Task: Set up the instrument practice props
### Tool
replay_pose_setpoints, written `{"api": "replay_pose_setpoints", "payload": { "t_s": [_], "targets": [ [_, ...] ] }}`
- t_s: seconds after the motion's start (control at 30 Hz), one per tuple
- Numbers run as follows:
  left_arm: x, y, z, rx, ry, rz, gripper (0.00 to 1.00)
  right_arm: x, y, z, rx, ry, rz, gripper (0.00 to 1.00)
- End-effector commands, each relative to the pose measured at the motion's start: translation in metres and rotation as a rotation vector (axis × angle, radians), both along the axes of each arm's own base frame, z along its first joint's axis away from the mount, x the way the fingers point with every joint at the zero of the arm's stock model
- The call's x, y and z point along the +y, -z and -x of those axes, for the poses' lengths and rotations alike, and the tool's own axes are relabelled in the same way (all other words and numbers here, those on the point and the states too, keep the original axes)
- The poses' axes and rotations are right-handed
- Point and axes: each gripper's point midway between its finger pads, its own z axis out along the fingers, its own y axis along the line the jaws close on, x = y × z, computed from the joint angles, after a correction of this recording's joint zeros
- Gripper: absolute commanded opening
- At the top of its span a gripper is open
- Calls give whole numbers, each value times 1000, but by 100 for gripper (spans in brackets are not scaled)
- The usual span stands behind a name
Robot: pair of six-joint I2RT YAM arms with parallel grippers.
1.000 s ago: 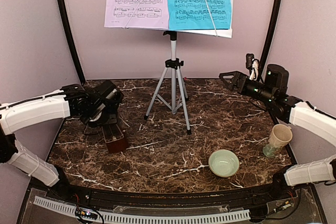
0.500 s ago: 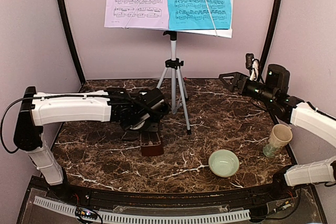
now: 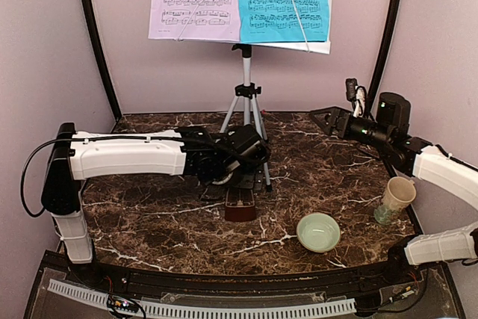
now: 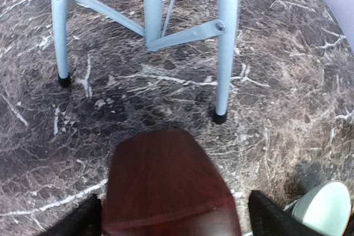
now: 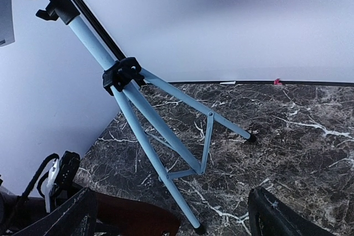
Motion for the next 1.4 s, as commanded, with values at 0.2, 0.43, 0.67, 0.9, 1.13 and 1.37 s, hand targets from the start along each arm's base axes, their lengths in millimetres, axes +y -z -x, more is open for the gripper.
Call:
{"api": "replay_pose_setpoints", "payload": {
  "t_s": [0.2,0.43,0.67,0.9,1.13,1.37],
  "targets": [
    [-23,-74,23,-149,380,233,99,25,-17,18,-92,-148,22,100],
    [58,-87,7,-209,272,335,99,56,-14,15,10,-66,58,100],
    [128,-56,-11,-186,93,316,99,117,6,36,153,63,92,100],
    [151,-28,-12,-156,24,292,99,173,23,54,180,194,243,100],
    [165,-33,-19,-196,-13,291,99,190,65,61,218,359,398,100],
    [176,-35,-20,-220,-36,289,99,189,108,63,282,423,412,96]
  ]
}}
